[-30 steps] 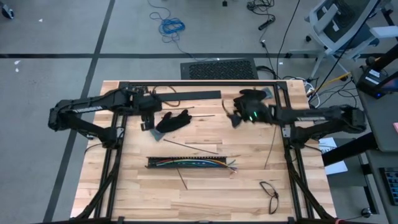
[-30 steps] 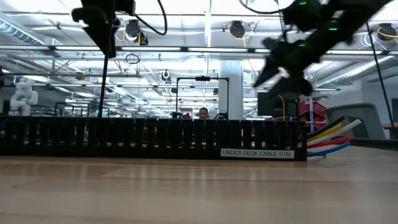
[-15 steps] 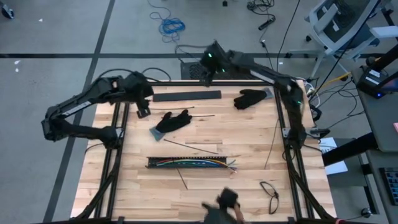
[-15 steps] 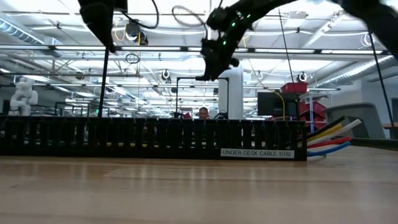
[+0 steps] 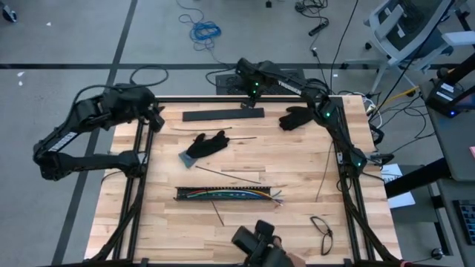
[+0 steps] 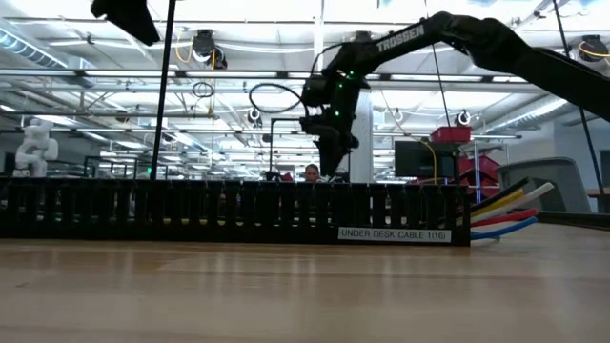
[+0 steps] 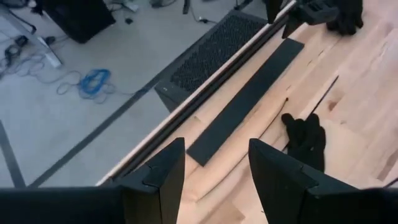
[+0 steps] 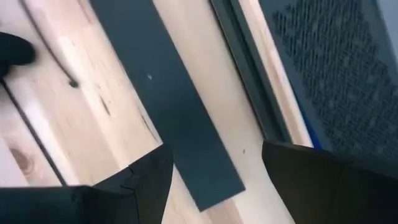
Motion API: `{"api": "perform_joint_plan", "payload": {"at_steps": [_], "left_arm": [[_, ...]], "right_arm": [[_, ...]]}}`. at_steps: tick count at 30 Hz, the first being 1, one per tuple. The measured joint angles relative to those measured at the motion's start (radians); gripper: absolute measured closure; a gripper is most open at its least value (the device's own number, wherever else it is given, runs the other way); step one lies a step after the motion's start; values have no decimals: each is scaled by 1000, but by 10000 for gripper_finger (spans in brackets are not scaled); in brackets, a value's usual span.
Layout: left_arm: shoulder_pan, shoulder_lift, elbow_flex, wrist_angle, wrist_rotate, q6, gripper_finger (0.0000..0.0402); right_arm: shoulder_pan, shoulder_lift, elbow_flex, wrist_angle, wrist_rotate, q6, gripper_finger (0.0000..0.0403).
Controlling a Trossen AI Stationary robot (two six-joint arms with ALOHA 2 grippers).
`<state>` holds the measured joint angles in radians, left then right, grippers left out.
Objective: Ziptie cables
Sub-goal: Close the cable duct
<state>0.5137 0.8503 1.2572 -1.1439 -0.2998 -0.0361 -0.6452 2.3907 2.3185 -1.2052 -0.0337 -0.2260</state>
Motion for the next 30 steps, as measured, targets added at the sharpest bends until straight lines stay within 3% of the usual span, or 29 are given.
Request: {"api": "perform_joint_plan", "payload": {"at_steps": [13,17,23,30], "left_arm": [[-1,61,0,2,-16,-11,228],[-1,81,0,2,-15,-12,228],[-1,109,0,2,14,-77,228],[-1,119,0,-3,40,-89,228]], "right_arm": [[93,25,1,-4,2,24,160],[108,67,1,-99,7,41,160],[101,94,0,-140,115,83,160],[133,90,0,-105,110,-94,160]]}}
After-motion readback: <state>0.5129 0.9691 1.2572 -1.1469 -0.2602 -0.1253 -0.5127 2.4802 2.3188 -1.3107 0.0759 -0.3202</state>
